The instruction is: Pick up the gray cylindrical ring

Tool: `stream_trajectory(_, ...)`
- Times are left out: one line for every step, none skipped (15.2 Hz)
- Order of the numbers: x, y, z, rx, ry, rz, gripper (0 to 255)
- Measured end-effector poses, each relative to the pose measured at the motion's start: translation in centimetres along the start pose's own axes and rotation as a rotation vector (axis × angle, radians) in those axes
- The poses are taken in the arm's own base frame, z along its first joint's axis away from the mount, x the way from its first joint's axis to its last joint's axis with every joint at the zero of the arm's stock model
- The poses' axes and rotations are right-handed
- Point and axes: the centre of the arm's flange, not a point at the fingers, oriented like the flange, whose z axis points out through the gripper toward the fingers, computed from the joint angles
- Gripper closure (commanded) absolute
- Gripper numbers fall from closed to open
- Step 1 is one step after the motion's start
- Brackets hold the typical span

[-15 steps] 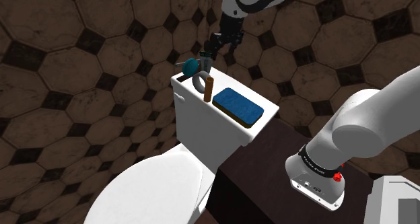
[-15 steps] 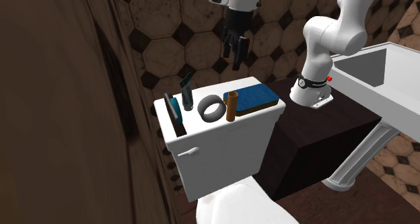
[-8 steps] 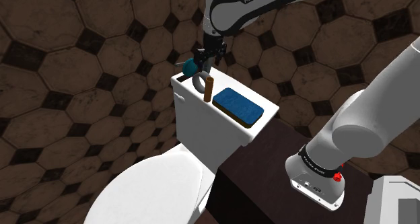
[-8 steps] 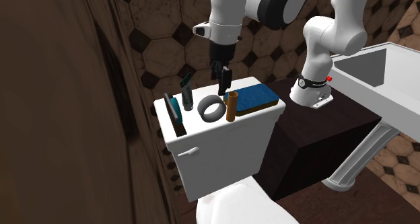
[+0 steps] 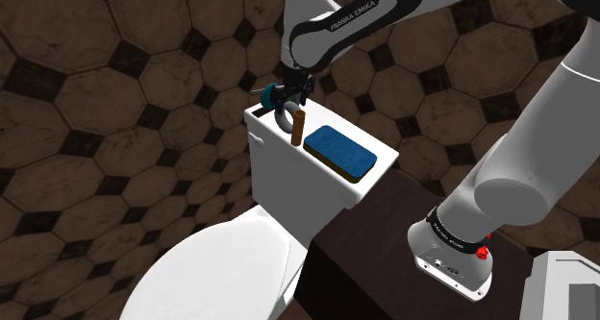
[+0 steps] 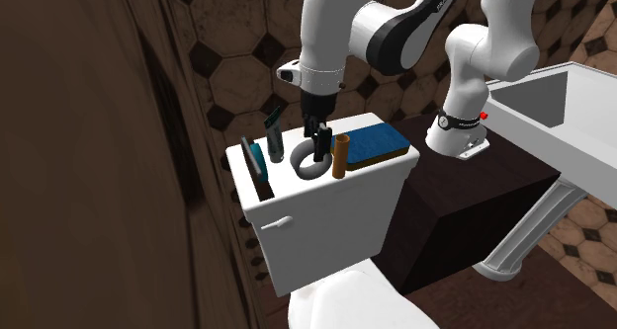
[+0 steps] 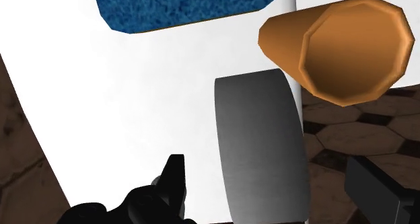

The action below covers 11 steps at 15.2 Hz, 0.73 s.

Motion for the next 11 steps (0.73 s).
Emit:
stream_trajectory(0.0,0.07,0.63,0.0,0.0,0.0,0)
stream_trajectory(-0.04,0.11,1.01,0.0,0.0,0.0,0)
stream_trajectory(-0.08,0.07,1.17,0.0,0.0,0.0,255)
stream_trajectory(-0.09,0.07,1.24,0.0,0.0,0.0,255)
stream_trajectory(-0.09,0.06,1.26,0.0,0.0,0.0,255)
stream_trajectory(-0.08,0.09,1.27,0.0,0.001,0.0,255)
stream_trajectory(-0.07,0.11,1.27,0.0,0.001,0.001,255)
stream_trajectory(-0.07,0.11,1.27,0.0,0.001,0.001,255)
stream_trajectory(-0.06,0.1,1.26,0.0,0.001,0.0,255)
stream_trajectory(-0.07,0.08,1.26,0.0,0.001,0.0,255)
stream_trajectory(-0.07,0.07,1.26,0.0,0.001,0.0,255)
